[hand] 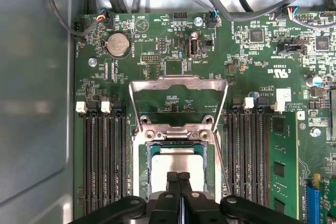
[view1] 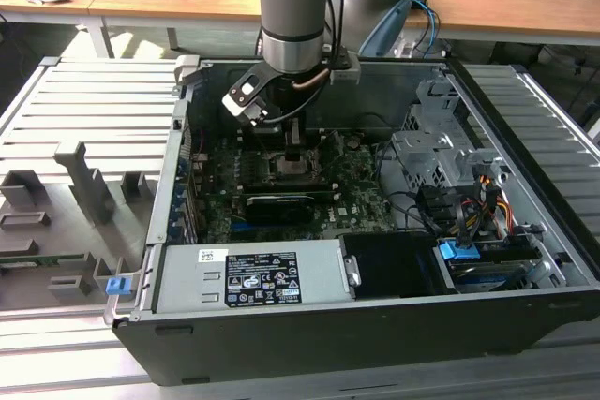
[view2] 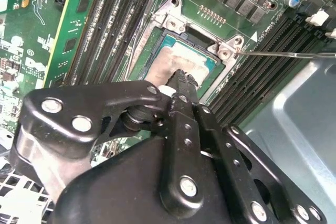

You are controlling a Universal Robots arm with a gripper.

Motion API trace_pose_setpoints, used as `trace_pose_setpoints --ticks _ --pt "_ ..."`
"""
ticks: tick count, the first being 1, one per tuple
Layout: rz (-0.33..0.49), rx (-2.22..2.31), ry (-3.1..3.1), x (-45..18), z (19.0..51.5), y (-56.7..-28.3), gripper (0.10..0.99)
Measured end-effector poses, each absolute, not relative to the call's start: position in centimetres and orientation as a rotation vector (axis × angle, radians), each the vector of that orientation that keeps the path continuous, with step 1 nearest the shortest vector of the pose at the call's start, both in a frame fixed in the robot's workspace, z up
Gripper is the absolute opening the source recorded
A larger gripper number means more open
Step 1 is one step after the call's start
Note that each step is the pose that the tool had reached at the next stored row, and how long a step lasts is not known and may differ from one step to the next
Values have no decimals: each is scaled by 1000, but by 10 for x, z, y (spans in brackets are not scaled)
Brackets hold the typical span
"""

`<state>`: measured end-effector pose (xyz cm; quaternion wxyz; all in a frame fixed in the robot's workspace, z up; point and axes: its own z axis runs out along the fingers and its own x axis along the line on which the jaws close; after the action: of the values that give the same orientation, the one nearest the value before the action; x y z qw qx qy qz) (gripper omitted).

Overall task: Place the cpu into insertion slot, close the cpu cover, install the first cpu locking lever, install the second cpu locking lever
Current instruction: 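Place the cpu into insertion slot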

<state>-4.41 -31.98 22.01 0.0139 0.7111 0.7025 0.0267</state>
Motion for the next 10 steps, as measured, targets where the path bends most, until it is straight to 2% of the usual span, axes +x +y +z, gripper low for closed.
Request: trace_pose_setpoints --ticks 10 --pt "83 2215 2188 -44 225 -320 106"
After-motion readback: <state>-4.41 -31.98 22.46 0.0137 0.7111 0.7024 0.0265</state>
